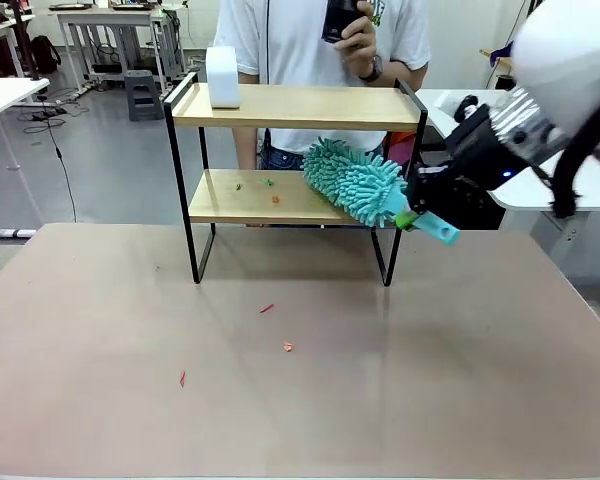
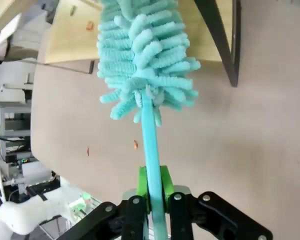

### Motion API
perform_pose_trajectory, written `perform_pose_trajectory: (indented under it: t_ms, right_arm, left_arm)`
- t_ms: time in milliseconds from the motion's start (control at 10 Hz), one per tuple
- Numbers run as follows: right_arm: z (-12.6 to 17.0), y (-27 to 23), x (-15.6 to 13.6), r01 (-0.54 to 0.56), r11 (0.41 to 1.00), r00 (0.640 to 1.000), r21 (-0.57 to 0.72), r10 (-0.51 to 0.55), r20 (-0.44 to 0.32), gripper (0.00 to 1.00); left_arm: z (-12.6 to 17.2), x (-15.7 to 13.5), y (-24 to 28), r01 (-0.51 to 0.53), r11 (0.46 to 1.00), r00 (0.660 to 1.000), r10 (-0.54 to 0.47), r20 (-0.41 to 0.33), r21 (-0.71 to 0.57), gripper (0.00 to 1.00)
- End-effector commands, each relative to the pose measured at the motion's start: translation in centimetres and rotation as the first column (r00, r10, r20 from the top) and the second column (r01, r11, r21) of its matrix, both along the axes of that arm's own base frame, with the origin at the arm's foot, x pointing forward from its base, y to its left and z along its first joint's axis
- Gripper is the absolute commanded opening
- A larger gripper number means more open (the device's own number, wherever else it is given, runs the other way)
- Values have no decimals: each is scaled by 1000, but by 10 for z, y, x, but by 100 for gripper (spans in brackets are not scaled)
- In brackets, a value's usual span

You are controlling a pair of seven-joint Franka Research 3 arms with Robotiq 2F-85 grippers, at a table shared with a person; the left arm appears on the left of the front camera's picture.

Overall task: Clean the shelf.
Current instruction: Clean the remaining tier of the Shelf with the Duster once objects are removed.

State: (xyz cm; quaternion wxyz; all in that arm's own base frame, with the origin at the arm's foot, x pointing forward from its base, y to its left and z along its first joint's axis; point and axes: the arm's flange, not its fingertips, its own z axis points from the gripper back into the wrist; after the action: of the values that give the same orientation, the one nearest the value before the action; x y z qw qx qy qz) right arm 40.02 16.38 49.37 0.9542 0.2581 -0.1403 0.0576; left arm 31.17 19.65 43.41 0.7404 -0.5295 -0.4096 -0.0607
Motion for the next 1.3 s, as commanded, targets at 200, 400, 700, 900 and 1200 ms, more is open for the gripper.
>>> perform_pose_trajectory:
  t_ms: [200,400,700,900,1200]
  right_arm:
    - [-21,55,36,83,995,996,48,-84,6,13]
    - [-28,79,38,26,997,999,76,-24,-27,13]
    - [-34,102,39,-155,973,977,172,177,-121,13]
    - [-29,88,30,-278,944,936,177,308,-172,13]
    - [-8,20,-7,-574,765,734,291,639,-231,13]
  left_arm:
    - [1,0,-2,-8,1000,1000,8,30,-11,100]
    - [1,0,-2,-8,1000,1000,8,30,-11,100]
    - [1,0,-2,-8,1000,1000,8,30,-11,100]
    - [1,0,-2,-8,1000,1000,8,30,-11,100]
    - [1,0,-2,-8,1000,1000,8,30,-11,100]
